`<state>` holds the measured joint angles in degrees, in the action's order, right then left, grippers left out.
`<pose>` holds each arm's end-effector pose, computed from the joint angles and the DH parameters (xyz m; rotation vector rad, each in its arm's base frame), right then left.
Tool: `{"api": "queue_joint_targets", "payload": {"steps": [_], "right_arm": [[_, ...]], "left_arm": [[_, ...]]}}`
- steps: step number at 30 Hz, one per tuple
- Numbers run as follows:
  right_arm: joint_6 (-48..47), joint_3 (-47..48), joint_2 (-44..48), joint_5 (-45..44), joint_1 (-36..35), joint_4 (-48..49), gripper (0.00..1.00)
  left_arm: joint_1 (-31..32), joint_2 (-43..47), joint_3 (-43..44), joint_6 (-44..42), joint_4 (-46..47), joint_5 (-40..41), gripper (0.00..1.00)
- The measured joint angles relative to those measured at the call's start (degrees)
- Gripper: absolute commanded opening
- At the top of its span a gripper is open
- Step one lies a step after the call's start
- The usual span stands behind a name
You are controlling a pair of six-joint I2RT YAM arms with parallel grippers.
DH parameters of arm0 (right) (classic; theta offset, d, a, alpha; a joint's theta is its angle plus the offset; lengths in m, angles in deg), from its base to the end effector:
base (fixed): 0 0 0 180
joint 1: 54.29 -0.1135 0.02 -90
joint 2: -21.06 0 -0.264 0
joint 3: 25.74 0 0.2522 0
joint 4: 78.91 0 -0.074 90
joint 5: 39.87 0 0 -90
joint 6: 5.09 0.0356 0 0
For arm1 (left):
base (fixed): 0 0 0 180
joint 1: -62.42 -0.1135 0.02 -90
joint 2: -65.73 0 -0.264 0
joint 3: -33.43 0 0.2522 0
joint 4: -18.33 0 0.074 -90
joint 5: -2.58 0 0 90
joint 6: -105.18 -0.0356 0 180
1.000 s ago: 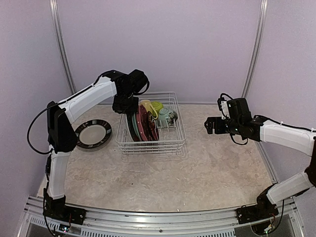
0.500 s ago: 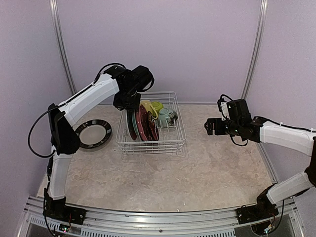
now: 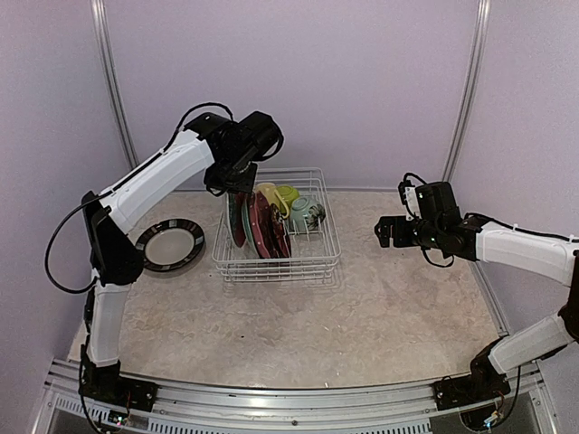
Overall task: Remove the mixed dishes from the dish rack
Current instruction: Grab the plate from the dish rack.
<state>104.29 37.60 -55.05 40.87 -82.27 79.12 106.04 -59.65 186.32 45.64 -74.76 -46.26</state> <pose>0.2608 0.1321 0.2518 -0.0713 2.1822 0.2968 0.3334 -0.2853 0.3535 0.0797 2.3596 0.3985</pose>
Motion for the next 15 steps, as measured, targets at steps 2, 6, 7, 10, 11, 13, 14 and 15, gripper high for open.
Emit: {"api": "queue_joint_targets", "payload": {"steps": [2, 6, 7, 10, 11, 13, 14, 15], "right_arm": [[0.00, 0.00, 0.00, 0.00, 0.00, 0.00, 1.00], [0.00, 0.00, 0.00, 0.02, 0.00, 0.00, 1.00], [0.00, 0.00, 0.00, 0.02, 0.00, 0.00, 1.00], [0.00, 0.00, 0.00, 0.02, 0.00, 0.00, 1.00], [0.00, 0.00, 0.00, 0.02, 0.00, 0.00, 1.00], [0.00, 0.00, 0.00, 0.02, 0.00, -0.02, 1.00], [0.00, 0.00, 0.00, 0.02, 0.00, -0.02, 1.00], [0.00, 0.02, 0.00, 0.02, 0.00, -0.02, 1.00]], "left_arm": [[0.09, 1.09, -0.02, -0.44, -0.02, 0.24, 0.00], [0.09, 5.01, -0.85, -1.68, 0.15, 0.79, 0.00], [0.09, 6.03, -1.36, -1.97, 0.09, 0.72, 0.00], [-0.02, 10.38, -3.96, -2.95, -0.09, -0.04, 0.00], [-0.17, 11.72, -4.63, -3.17, -0.20, -0.35, 0.00], [-0.59, 14.32, -6.03, -3.41, -0.42, -1.01, 0.00], [-1.09, 15.43, -6.75, -3.43, -0.46, -1.53, 0.00], [-1.79, 16.57, -7.76, -3.43, -0.37, -2.29, 0.00]]}}
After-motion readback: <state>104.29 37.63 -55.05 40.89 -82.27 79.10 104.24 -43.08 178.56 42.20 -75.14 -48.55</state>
